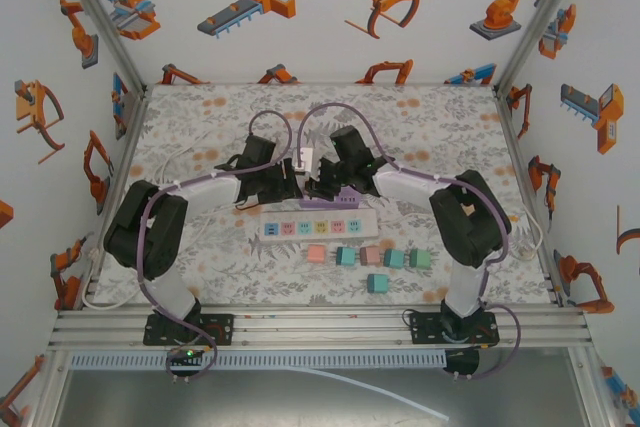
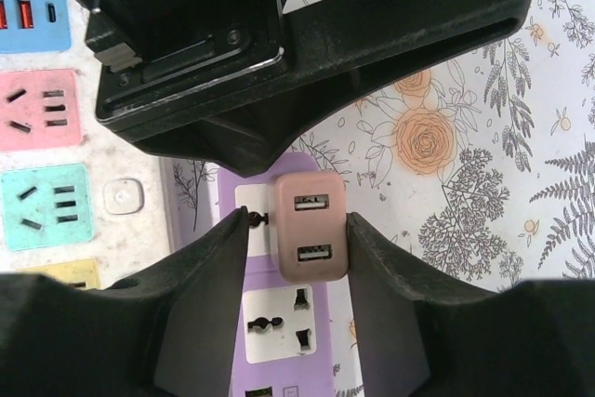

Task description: Pull the plug off the socket

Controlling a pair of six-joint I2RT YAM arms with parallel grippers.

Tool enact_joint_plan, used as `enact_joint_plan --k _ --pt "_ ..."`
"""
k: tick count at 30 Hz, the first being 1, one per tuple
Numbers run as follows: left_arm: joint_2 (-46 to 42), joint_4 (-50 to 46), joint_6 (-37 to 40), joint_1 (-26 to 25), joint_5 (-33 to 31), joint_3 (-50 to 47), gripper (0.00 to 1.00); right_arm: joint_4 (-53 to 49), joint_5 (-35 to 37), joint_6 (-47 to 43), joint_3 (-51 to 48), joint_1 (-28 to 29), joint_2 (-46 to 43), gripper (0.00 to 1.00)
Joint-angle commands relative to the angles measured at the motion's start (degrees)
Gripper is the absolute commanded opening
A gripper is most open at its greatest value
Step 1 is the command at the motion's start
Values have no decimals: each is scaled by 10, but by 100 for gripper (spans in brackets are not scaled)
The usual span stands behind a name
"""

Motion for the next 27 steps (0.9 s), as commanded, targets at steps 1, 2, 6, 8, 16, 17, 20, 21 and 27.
enact_joint_plan --k 1,2,6,8,16,17,20,21,27 --pt "17 3 12 3 5 13 59 -1 -13 -4 20 -1 14 42" --pt "20 0 14 3 4 15 58 -2 -14 -4 22 -1 15 41" --pt "27 -10 22 3 0 15 57 -12 -20 -10 30 -1 16 39" --pt "30 -18 25 3 1 16 57 -18 -20 -15 33 -1 15 37" --pt "37 -48 31 1 -25 14 57 -26 -26 -15 46 -1 3 30" --pt "39 -52 33 0 -30 15 57 -28 -25 -15 48 -1 2 30" --pt "42 -64 35 1 -43 15 57 -30 -26 -14 52 -1 -3 29" --pt "43 -68 35 0 -47 16 57 -31 -26 -14 54 -1 -5 28" --pt "47 -75 34 0 -50 20 57 -33 -24 -14 53 -3 -15 27"
